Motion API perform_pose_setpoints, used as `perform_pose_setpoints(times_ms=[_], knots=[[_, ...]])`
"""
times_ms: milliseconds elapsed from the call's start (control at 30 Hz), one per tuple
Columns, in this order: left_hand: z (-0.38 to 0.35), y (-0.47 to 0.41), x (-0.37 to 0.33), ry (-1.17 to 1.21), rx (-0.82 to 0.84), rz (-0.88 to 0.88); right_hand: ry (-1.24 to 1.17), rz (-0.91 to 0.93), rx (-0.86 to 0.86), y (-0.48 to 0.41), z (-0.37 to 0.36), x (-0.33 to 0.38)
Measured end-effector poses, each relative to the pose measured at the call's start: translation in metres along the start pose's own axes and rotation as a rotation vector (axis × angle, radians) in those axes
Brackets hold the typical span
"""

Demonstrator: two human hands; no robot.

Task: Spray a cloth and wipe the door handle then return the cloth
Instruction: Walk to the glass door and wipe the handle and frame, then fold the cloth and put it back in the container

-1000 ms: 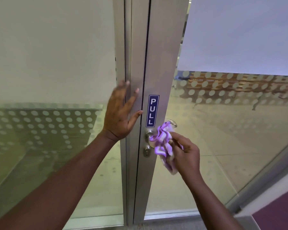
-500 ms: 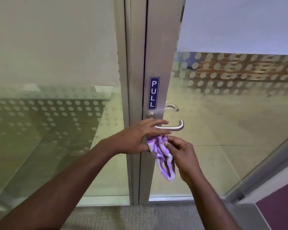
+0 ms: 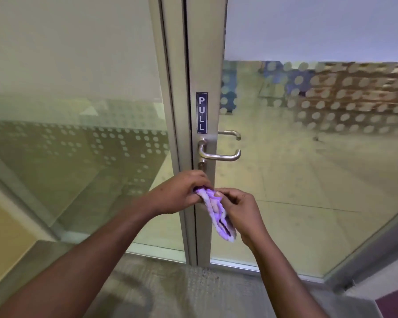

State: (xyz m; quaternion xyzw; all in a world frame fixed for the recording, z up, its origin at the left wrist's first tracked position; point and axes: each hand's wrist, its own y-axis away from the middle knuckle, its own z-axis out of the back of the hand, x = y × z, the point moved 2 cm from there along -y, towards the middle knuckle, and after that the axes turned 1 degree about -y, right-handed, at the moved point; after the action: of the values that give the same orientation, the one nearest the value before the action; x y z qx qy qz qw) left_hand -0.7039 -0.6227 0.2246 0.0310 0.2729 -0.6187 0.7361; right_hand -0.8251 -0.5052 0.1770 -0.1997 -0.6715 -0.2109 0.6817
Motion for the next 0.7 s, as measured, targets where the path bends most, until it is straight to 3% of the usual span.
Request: perform_pose_setpoints(times_ms=[200, 300, 400, 700], knots=[[-0.027, 0.053, -0.024, 0.128, -0.297, 0.355, 0.087, 0.106, 0.141, 0.046, 0.026, -0.010], [-0.044, 0.085, -0.042, 0.289, -0.428, 0.542, 0.167, 0.109, 0.268, 0.069, 0.032, -0.023], [-0.059, 0.113, -0.063, 0.493, -0.554, 0.691, 0.230, 0.150, 0.279, 0.091, 0.032, -0.033], [-0.071, 0.193, -0.109, 0.641, -0.833, 0.792, 0.176, 0.232, 0.132, 0.132, -0.006, -0.033]])
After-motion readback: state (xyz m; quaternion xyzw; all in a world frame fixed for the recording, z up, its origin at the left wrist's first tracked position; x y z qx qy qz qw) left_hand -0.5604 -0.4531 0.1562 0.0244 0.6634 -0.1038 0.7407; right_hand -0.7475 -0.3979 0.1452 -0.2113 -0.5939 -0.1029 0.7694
